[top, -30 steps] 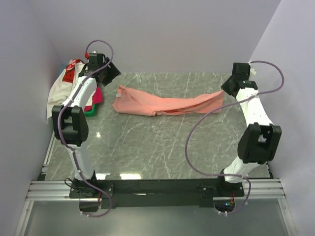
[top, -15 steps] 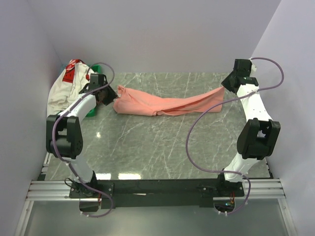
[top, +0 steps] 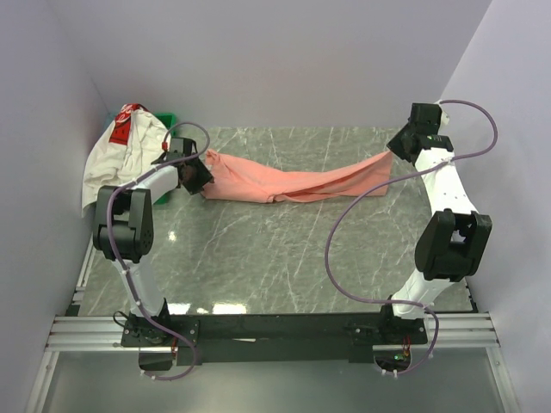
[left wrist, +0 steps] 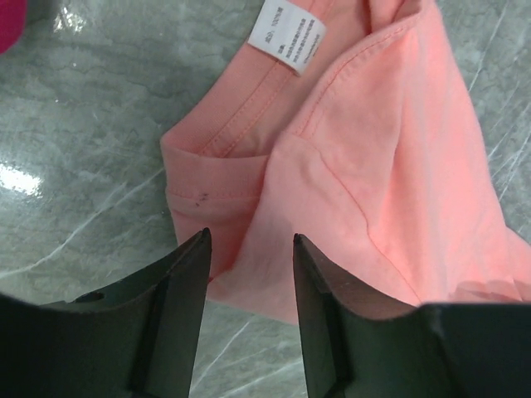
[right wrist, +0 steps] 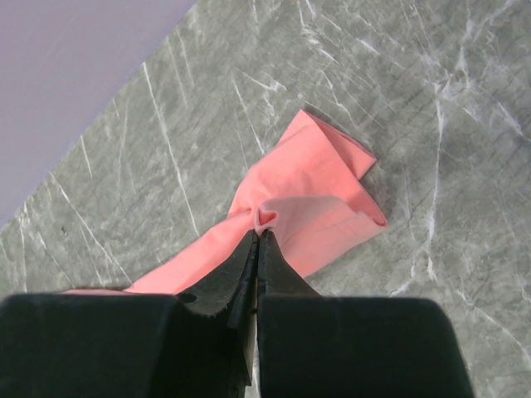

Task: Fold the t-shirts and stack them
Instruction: Flatten the tshirt out

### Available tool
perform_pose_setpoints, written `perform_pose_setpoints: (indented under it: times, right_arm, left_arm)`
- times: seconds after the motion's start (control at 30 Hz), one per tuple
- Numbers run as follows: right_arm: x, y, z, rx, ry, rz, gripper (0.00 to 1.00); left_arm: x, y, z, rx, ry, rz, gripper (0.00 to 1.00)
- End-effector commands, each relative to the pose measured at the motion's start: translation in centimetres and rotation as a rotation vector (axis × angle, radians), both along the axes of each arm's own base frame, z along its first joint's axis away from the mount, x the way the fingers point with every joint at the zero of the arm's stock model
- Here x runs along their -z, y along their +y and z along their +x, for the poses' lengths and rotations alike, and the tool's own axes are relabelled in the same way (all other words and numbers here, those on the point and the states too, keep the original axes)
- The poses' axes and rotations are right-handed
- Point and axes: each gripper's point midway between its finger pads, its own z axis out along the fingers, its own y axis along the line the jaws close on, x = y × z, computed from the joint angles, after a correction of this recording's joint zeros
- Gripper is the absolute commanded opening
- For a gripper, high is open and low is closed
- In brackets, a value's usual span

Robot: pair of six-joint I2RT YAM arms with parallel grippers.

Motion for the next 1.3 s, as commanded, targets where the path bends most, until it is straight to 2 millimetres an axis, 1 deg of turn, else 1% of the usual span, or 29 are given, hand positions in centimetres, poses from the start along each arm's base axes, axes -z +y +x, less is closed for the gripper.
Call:
perform_pose_setpoints:
  times: [0.0, 0.07, 0.17, 0.2, 0.27, 0.33, 0.47, 0.5, 0.53, 0.57, 0.6, 0.67, 0.73, 0.93, 1.1, 1.23, 1.27]
  right_arm:
    - [-3.1, -0.3, 0.1, 0.002, -0.089, -0.01, 0.0]
    - [-3.1, -0.4, 0.1, 0.004, -0.089, -0.01, 0.0]
    - [-3.0, -0.2, 0.0, 0.002, -0.085, -0.01, 0.0]
    - [-3.2, -0.3, 0.0, 0.003, -0.09, -0.011, 0.0]
    - [-3.4, -0.4, 0.0, 0.005, -0.093, -0.011, 0.0]
    - [-3.5, -0.4, 0.0, 0.005, -0.092, -0.011, 0.0]
    - [-3.8, -0.3, 0.0, 0.002, -0.097, -0.007, 0.0]
    - [-3.9, -0.2, -0.1, -0.001, -0.098, -0.007, 0.0]
    - [-3.7, -0.2, -0.1, -0.002, -0.095, -0.005, 0.0]
    - [-3.7, -0.2, -0.1, -0.001, -0.096, -0.001, 0.0]
    - [-3.6, -0.1, -0.1, -0.004, -0.095, 0.0, 0.0]
    - [-3.5, 0.1, -0.1, -0.01, -0.095, 0.005, 0.0]
    - [-3.5, 0.0, -0.1, -0.009, -0.094, 0.006, 0.0]
    - [-3.4, 0.0, -0.1, -0.008, -0.093, 0.003, 0.0]
    - [-3.3, 0.0, 0.0, -0.009, -0.092, 0.004, 0.0]
    - [-3.4, 0.1, 0.0, -0.012, -0.097, 0.006, 0.0]
    - [-3.2, 0.0, 0.0, -0.012, -0.092, 0.006, 0.0]
  left_arm:
    - [-2.3, -0.8, 2.2, 0.008, -0.09, -0.03, 0.49]
    - [-2.4, -1.0, 2.5, 0.015, -0.095, -0.041, 0.48]
    - [-3.1, -1.3, 2.8, 0.022, -0.118, -0.058, 0.42]
    - [-3.3, -1.4, 2.8, 0.022, -0.124, -0.063, 0.37]
    - [-3.9, -1.6, 3.1, 0.032, -0.135, -0.072, 0.33]
    - [-3.8, -1.8, 3.3, 0.04, -0.131, -0.075, 0.25]
    - [-4.0, -1.8, 3.3, 0.046, -0.133, -0.072, 0.16]
    - [-3.8, -1.7, 3.1, 0.043, -0.125, -0.07, 0.16]
    - [-3.8, -1.7, 3.0, 0.043, -0.123, -0.066, 0.19]
    - [-3.5, -1.3, 2.9, 0.027, -0.116, -0.05, 0.24]
    - [-3.3, -1.1, 2.7, 0.023, -0.104, -0.041, 0.32]
    - [-3.1, -0.6, 2.6, 0.01, -0.102, -0.014, 0.33]
    - [-2.4, 0.0, 2.5, -0.008, -0.071, 0.015, 0.32]
    - [-1.2, 0.1, 2.3, -0.007, -0.043, 0.023, 0.37]
    - [-0.8, 0.1, 2.4, -0.009, -0.044, 0.021, 0.37]
    - [-0.9, 0.1, 2.5, -0.007, -0.047, 0.023, 0.37]
    - [-0.9, 0.0, 2.5, -0.004, -0.048, 0.017, 0.37]
